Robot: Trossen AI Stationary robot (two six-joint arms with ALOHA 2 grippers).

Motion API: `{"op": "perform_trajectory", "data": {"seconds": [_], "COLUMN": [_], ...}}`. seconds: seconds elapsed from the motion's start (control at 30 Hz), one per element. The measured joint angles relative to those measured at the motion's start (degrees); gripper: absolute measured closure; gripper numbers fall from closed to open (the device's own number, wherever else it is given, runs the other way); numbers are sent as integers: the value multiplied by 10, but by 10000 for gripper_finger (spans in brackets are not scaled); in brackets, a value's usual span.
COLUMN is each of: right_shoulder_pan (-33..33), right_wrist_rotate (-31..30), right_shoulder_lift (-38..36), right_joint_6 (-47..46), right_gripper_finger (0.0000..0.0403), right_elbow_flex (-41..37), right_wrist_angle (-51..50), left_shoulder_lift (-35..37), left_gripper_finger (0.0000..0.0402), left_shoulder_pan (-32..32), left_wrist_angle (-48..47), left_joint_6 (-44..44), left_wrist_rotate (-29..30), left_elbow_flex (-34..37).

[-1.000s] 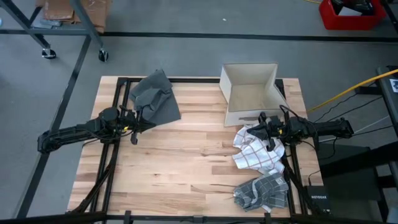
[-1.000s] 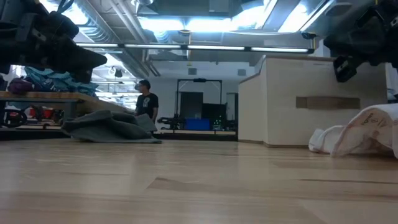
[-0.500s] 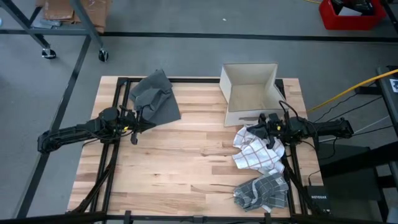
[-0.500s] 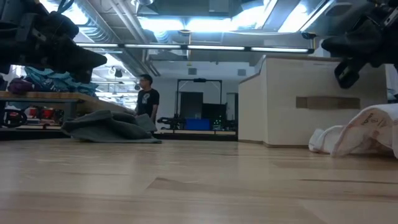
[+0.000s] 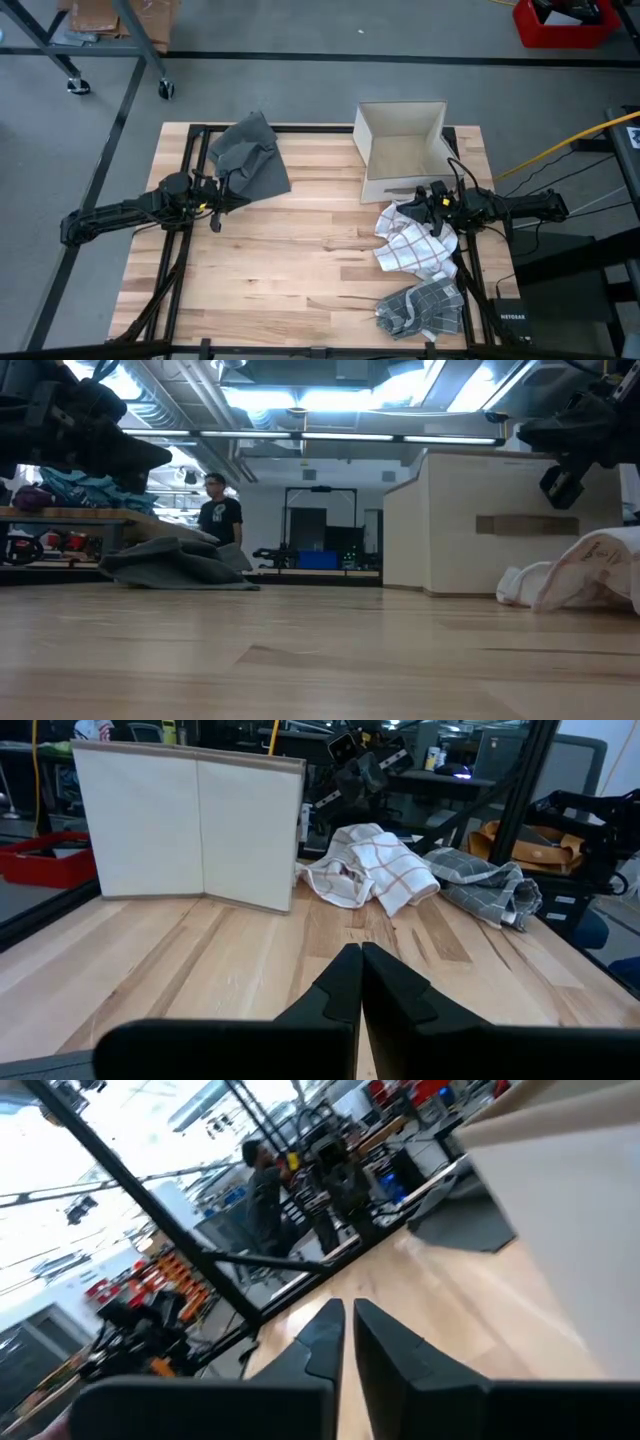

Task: Fold towel
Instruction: Fold the gray kitchen towel

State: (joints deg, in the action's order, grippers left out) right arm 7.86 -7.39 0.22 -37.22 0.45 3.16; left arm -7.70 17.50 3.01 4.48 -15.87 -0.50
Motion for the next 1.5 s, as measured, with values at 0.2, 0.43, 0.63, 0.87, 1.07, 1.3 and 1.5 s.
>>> {"op": "perform_trajectory", "data": {"seconds": [0.2, 0.43, 0.63, 0.87, 1.07, 1.3, 1.5], "right_shoulder_pan": [0, 0, 0, 0, 0, 0, 0], "right_wrist_rotate": [-26, -21, -21, -25, -113, -103, -54], "right_shoulder_lift": [0, 0, 0, 0, 2, 52, 151], "right_joint_6": [-2, 0, 1, 0, 0, 2, 72], "right_gripper_finger": [304, 247, 240, 240, 239, 239, 239], "right_elbow_flex": [0, 0, 0, 0, 0, 45, 143], "right_wrist_angle": [14, 43, 43, 43, 75, 95, 92], "left_shoulder_lift": [0, 0, 0, 0, 0, 0, 0], "left_gripper_finger": [398, 398, 398, 398, 398, 398, 398], "left_shoulder_pan": [0, 0, 1, 1, 1, 1, 1], "left_wrist_angle": [0, 0, 2, 3, 1, 1, 1], "left_joint_6": [0, 0, 9, 178, 161, 161, 174], "left_wrist_rotate": [0, 0, 0, 1, 2, 2, 3], "left_elbow_flex": [0, 0, 0, 0, 0, 0, 0]}}
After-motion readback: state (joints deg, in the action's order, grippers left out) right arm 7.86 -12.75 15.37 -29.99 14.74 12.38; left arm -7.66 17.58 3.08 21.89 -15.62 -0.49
